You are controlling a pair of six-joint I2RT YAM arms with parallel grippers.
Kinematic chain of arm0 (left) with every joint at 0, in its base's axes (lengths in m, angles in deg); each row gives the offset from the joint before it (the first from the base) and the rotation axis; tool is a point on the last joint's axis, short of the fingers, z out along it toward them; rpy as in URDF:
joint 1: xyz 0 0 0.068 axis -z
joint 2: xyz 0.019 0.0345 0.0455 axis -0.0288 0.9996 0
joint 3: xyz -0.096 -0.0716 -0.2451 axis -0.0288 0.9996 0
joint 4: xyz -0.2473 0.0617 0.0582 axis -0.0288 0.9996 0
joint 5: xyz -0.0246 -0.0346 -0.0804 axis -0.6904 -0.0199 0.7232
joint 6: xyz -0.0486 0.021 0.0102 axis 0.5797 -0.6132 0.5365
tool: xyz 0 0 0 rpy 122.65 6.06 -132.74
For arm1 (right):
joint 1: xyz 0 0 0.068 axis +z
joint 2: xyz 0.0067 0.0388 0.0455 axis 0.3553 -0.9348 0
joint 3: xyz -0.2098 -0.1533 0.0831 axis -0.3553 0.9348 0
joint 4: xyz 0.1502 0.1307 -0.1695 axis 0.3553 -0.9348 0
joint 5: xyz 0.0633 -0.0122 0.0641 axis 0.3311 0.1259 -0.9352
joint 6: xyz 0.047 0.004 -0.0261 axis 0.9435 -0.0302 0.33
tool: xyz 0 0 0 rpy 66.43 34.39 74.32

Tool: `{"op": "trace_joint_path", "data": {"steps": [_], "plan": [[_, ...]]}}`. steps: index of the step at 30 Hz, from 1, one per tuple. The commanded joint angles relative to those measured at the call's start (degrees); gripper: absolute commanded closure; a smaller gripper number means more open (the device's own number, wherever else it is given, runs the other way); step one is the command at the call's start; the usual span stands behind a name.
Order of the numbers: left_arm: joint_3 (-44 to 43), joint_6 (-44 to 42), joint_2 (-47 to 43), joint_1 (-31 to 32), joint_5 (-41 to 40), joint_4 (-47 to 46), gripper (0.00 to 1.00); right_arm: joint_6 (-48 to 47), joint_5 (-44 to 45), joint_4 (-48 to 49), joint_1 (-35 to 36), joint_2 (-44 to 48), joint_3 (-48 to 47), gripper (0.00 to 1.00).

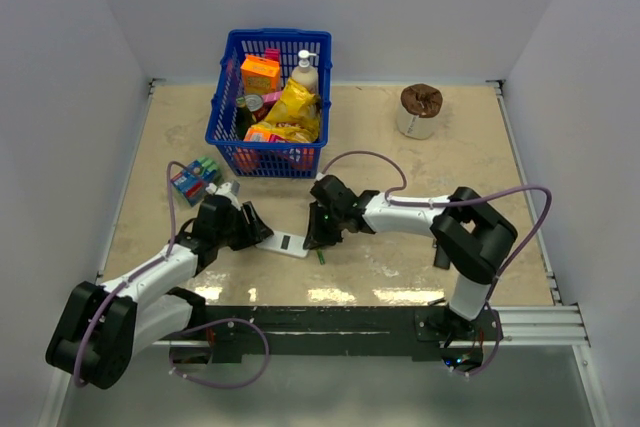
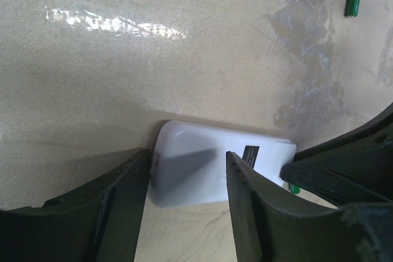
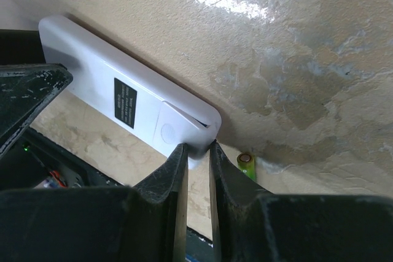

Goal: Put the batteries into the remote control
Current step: Load the battery cover into the remote control.

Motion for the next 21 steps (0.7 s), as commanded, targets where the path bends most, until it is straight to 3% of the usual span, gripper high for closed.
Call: {"op": "trace_joint_path", "data": {"steps": [1, 9, 21], "plan": [[2.64, 1.88, 1.23, 0.95, 3.59, 6.15, 0.44, -0.09, 3.21, 5.54, 3.06, -2.62, 5.60, 1.00], [2.82, 2.15, 2.02, 0.95, 2.80, 6.41, 0.44, -0.61, 5.06, 4.75, 2.62, -0.69, 8.07, 1.00], [3.44, 1.71, 1.94, 0.95, 4.29, 5.80, 0.44, -2.55, -0.21, 11.77, 3.05, -4.55, 5.70, 1.00]]}}
